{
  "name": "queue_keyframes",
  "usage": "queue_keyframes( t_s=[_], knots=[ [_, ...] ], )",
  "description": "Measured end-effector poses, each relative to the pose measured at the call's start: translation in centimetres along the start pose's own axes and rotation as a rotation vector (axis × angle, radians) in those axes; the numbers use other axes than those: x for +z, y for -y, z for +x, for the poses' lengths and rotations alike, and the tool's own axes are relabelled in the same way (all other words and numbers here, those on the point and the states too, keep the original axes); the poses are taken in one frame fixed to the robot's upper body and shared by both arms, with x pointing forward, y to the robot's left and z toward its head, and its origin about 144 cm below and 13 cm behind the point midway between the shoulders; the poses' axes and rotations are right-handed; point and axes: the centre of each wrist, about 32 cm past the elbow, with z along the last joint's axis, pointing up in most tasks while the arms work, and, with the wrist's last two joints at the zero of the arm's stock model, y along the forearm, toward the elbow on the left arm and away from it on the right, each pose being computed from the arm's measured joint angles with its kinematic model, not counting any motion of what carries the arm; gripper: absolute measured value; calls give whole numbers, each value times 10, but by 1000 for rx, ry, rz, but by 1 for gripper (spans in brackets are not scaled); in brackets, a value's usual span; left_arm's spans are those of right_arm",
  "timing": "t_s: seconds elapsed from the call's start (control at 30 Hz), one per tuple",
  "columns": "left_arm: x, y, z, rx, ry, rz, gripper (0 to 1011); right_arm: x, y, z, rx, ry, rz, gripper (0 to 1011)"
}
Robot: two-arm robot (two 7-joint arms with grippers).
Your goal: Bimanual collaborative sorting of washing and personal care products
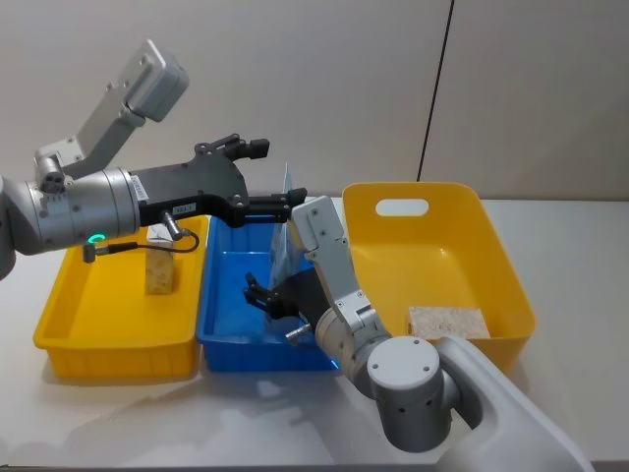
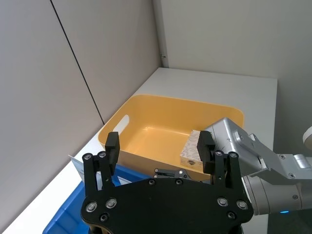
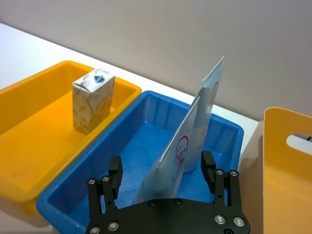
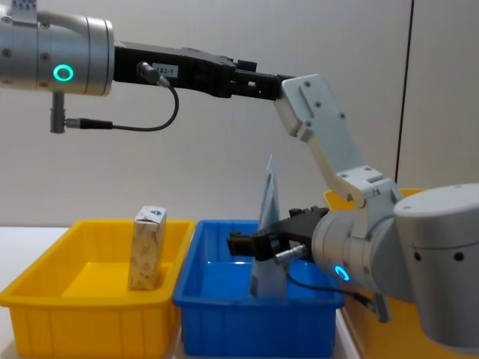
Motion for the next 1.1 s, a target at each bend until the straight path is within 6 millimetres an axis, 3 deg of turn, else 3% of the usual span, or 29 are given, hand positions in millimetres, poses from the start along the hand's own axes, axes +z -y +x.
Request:
queue_keyframes(
  t_s=[0.23,0.33,0.57,0.6,0.83,1.1],
  knots=[
    [0,0,0,0,0,-1,998,-1,-2,-2,-15,3,-4,905],
    [0,0,0,0,0,-1,999,-1,-3,-3,-19,3,-4,780],
    [0,0,0,-1,0,-1,998,-1,-4,-5,-25,4,-5,612],
    [0,0,0,-1,0,-1,999,-1,-5,-5,-26,4,-5,542],
    [0,1,-1,-5,0,-4,999,-1,-5,-6,-30,6,-7,303],
    [0,1,-1,-7,0,-5,998,0,-5,-7,-32,6,-6,184]
  ],
)
